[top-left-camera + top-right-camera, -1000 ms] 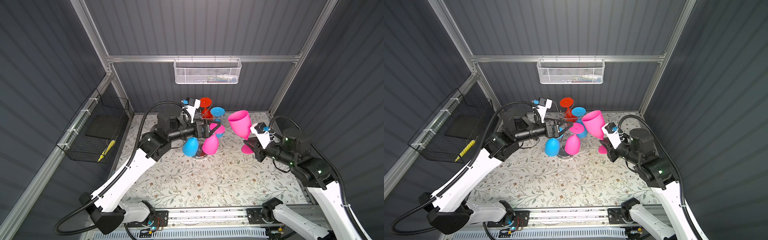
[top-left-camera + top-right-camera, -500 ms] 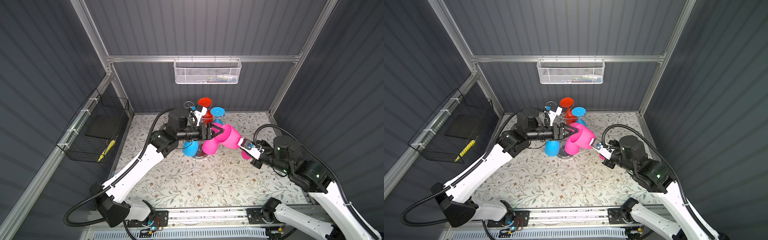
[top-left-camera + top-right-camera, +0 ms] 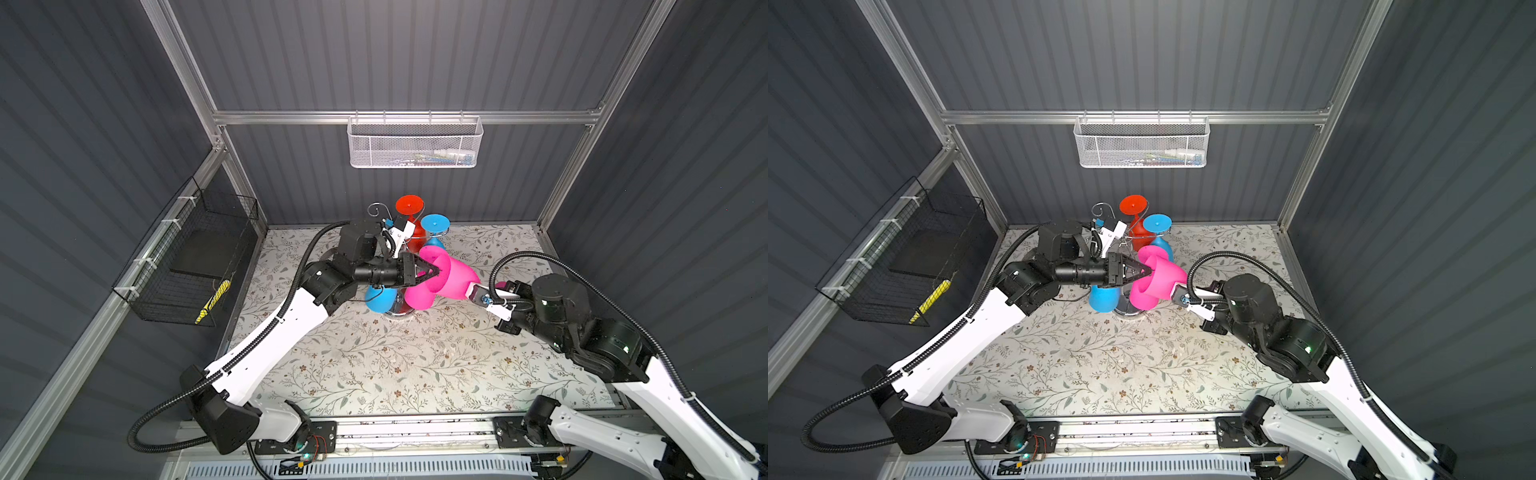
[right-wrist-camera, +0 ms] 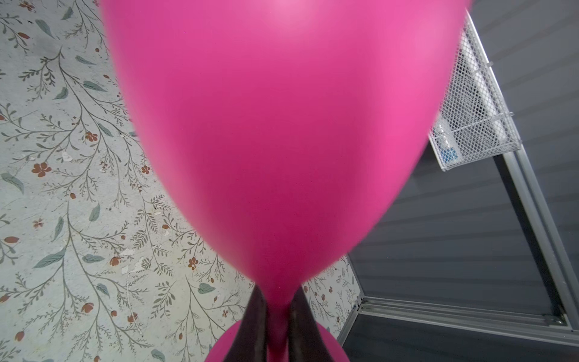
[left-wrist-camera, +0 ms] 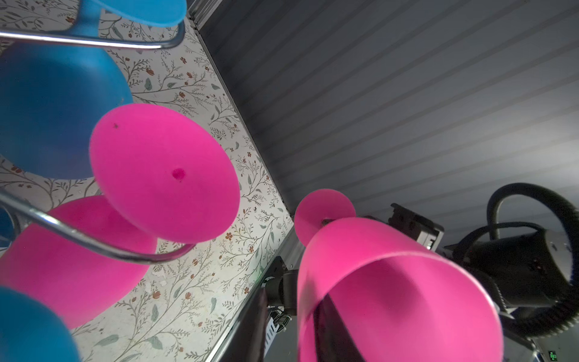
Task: Take the wine glass off the wine glass rack
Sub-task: Pick up the wine glass from the wine glass rack.
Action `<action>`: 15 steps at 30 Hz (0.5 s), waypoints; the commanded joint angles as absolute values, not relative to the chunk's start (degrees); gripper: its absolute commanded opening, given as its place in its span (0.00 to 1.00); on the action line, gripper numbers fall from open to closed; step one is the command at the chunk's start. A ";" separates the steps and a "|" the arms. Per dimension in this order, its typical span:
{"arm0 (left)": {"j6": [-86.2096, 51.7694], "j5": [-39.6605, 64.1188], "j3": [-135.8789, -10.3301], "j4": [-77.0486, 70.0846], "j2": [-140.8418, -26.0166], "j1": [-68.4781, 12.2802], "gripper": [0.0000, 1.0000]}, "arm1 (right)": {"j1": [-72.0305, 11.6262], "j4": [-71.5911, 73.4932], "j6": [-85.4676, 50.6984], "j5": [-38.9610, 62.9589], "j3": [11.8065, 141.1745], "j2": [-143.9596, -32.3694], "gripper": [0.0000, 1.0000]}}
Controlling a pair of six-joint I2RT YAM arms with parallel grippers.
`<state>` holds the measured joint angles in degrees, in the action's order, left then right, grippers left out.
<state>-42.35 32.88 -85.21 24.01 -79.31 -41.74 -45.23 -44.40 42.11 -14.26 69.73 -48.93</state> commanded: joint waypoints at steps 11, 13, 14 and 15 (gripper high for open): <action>-39.56 34.14 -85.70 26.80 -78.93 -41.72 0.03 | -47.96 -43.94 43.86 -18.60 70.39 -50.87 0.00; -39.81 34.19 -85.44 26.47 -78.94 -41.75 0.00 | -48.14 -43.88 43.70 -18.80 70.52 -50.89 0.00; -40.05 34.27 -85.35 26.24 -79.01 -41.74 0.00 | -48.29 -43.86 43.65 -19.00 70.50 -50.89 0.00; -40.28 34.56 -85.13 25.92 -79.01 -41.75 0.00 | -48.42 -43.79 43.60 -19.15 70.51 -50.83 0.00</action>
